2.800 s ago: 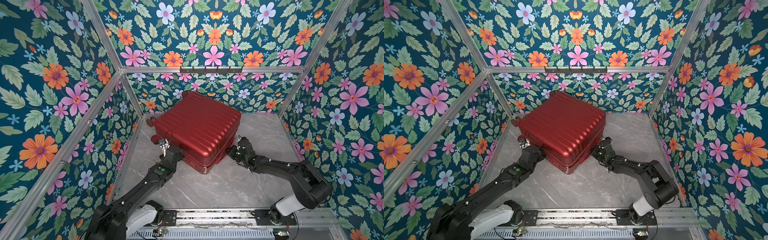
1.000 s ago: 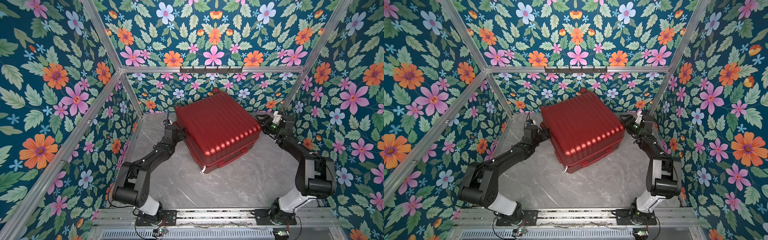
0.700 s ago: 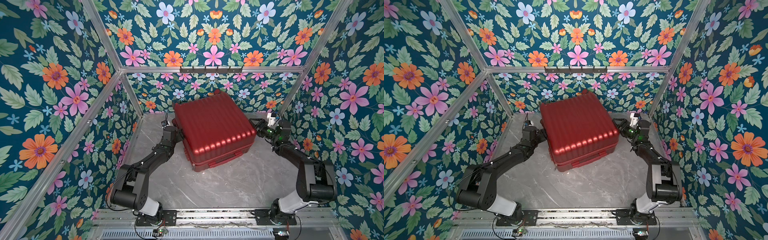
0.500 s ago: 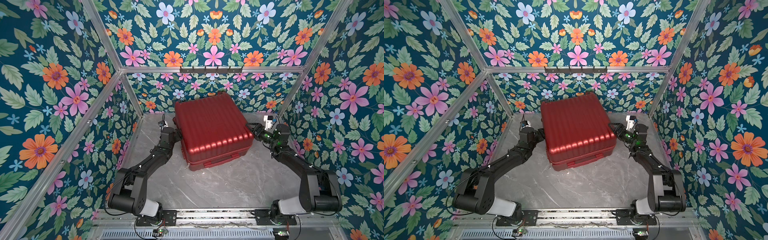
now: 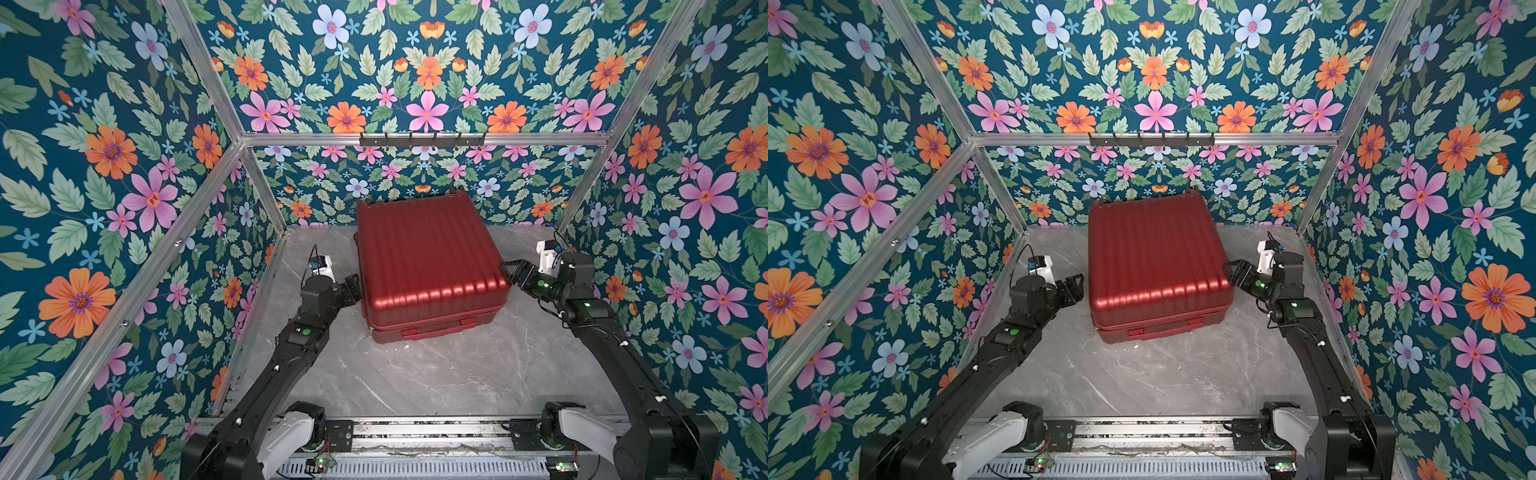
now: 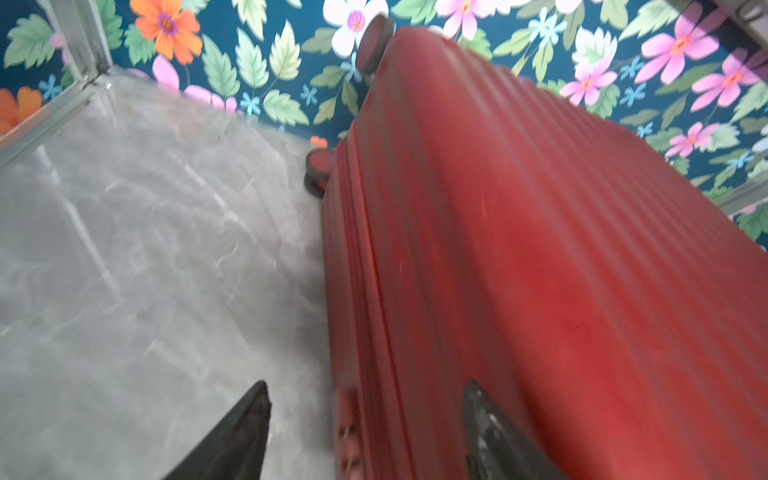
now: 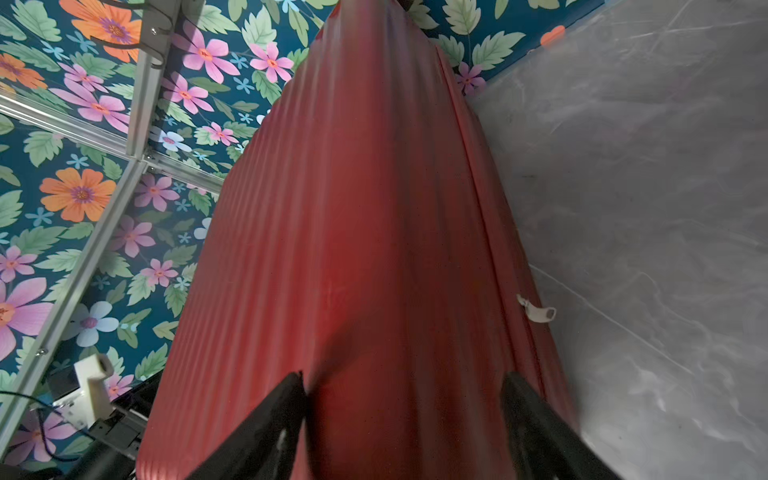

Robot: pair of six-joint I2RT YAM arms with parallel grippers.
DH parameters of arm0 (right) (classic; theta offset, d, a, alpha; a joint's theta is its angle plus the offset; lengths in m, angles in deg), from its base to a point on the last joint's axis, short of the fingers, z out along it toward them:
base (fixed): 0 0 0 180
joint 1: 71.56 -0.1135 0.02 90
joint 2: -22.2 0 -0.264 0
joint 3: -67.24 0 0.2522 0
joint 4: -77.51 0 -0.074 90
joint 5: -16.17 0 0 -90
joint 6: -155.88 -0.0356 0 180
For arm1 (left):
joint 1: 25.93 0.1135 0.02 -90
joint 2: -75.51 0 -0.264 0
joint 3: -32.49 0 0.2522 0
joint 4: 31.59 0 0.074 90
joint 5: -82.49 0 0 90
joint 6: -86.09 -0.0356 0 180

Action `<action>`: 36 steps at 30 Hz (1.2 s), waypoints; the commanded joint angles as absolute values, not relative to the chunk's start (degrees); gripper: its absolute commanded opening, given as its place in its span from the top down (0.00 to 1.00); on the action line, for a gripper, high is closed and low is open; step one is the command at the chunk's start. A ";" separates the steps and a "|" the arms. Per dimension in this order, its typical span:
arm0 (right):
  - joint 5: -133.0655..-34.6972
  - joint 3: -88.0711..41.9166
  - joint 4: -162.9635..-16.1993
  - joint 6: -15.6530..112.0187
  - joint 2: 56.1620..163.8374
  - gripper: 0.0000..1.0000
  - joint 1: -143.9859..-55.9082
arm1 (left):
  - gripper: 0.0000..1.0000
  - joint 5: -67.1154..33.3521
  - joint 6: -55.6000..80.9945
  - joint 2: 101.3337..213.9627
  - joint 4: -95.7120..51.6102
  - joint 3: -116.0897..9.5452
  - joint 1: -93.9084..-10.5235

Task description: Pack the luggage

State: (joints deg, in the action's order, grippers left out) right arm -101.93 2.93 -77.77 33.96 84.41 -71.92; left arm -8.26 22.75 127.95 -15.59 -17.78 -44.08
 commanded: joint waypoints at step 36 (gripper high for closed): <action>-94.04 9.77 -67.41 36.26 72.34 0.28 -81.01 | 0.26 -7.86 17.85 135.88 -24.67 -16.95 -60.24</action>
